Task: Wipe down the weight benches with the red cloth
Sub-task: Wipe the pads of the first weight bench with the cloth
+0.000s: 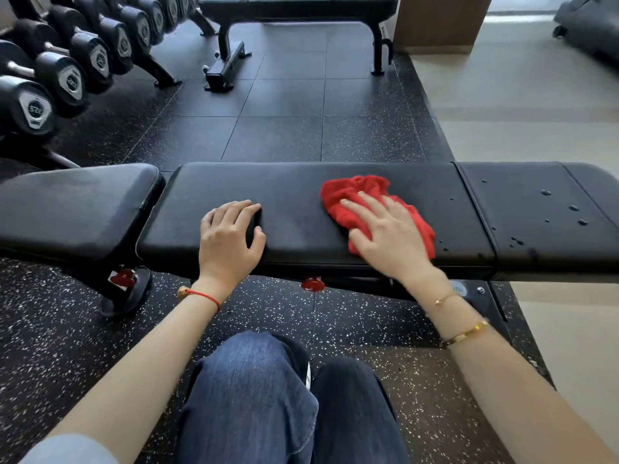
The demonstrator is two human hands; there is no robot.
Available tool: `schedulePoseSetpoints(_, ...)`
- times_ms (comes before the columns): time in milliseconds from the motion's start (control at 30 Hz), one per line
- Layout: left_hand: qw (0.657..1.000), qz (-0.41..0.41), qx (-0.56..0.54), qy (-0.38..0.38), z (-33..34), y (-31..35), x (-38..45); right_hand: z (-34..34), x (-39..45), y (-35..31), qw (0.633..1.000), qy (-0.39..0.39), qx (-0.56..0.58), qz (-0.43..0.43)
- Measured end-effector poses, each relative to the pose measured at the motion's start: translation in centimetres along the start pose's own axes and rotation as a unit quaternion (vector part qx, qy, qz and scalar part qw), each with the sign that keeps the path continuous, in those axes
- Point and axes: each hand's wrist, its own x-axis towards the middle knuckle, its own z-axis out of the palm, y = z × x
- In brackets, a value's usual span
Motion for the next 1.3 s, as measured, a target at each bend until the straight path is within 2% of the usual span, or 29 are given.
schedulePoseSetpoints(100,1.0,-0.006,0.009,-0.002,0.1,0.2,0.0,-0.7,3.1,2.6,0.994,-0.006,-0.029,0.108)
schedulePoseSetpoints(167,1.0,-0.009,0.01,-0.006,0.1,0.4,0.0,-0.5,5.0,1.2,0.992,-0.013,-0.027,0.125)
schedulePoseSetpoints(367,1.0,-0.004,0.011,-0.014,-0.1,0.3,0.1,1.5,2.2,-7.6,0.996,-0.046,0.007,-0.072)
schedulePoseSetpoints(500,1.0,0.001,0.004,-0.014,-0.1,0.1,0.0,1.0,-1.1,-5.9,0.992,-0.037,0.028,-0.119)
schedulePoseSetpoints(567,1.0,0.002,0.004,-0.012,-0.1,0.0,0.0,0.4,-0.9,-3.0,0.995,-0.026,0.02,-0.091)
schedulePoseSetpoints(667,1.0,0.002,0.008,-0.012,-0.1,0.2,0.0,-0.4,1.8,0.7,1.0,-0.018,-0.005,0.012)
schedulePoseSetpoints(767,1.0,-0.003,0.007,-0.008,-0.1,0.3,-0.1,-0.3,4.7,-0.3,0.997,-0.018,-0.016,0.075)
schedulePoseSetpoints(833,1.0,-0.003,0.003,-0.003,-0.1,0.4,-0.1,0.4,5.4,-3.2,0.999,-0.027,-0.017,0.039)
schedulePoseSetpoints(933,1.0,-0.002,0.0,-0.003,-0.2,0.4,0.0,1.4,3.6,-7.5,0.997,-0.043,-0.002,-0.058)
schedulePoseSetpoints(1067,1.0,0.003,-0.006,-0.006,-0.2,0.1,-0.1,1.2,0.4,-6.6,0.992,-0.038,0.018,-0.118)
schedulePoseSetpoints(1167,1.0,0.005,-0.007,-0.003,-0.2,0.0,-0.1,0.4,0.4,-2.5,0.996,-0.022,0.006,-0.085)
schedulePoseSetpoints(1300,1.0,0.0,0.002,0.001,0.0,0.2,-0.1,-0.4,5.0,1.4,0.999,-0.03,-0.017,0.032)
